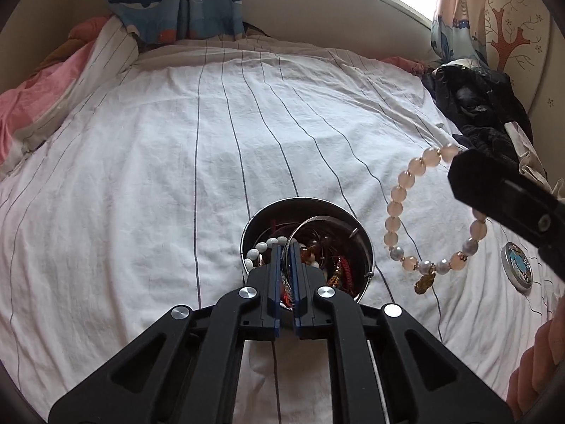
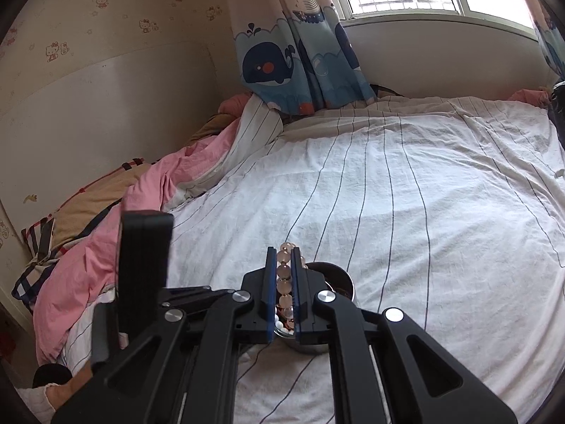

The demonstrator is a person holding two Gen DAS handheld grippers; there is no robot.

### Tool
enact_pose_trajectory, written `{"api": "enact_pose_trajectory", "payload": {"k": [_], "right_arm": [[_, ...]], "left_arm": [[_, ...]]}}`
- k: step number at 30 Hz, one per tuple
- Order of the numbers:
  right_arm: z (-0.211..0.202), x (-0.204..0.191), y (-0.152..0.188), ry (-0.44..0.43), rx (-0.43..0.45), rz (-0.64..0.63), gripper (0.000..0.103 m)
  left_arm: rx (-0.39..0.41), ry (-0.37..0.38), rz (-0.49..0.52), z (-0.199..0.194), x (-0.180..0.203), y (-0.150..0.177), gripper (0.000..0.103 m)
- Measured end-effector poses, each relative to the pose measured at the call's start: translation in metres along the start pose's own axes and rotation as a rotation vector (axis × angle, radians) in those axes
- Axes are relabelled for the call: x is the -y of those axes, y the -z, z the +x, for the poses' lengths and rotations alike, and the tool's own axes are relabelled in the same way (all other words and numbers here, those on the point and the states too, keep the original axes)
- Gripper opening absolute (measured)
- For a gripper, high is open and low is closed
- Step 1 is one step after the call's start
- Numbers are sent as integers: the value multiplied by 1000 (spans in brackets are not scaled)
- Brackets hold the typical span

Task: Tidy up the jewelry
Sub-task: 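Open both grippers over the silver tin to drop the bangle and bracelet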

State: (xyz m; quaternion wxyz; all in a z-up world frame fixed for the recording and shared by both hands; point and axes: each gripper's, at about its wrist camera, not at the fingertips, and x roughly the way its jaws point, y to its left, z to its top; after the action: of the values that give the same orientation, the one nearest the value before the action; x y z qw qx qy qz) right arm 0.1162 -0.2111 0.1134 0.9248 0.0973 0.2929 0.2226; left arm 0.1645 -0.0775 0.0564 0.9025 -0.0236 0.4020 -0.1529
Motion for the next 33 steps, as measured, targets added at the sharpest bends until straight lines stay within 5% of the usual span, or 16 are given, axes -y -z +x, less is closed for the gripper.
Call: {"api": "enact_pose_trajectory", "payload": {"k": [4,7,12,23,33], "right_arm": [[27,9,-1,-77,-53,63,9],[43,8,8,96,-102,8,27],[20,-11,28,223,-118,-76,27],[-49,-33,108,358,-191,-17,39],[-42,-22,148,393,-240,52,41]], "left_arm": [[35,-40,-18,-14,-11,4,17],[39,-63,-21,-32,-22,14,18],[10,-49,-7,-57,-22,39,19],[-85,-58,21,-72,-2,120,26],[-74,-83,24,-71,-3,137,29]]}}
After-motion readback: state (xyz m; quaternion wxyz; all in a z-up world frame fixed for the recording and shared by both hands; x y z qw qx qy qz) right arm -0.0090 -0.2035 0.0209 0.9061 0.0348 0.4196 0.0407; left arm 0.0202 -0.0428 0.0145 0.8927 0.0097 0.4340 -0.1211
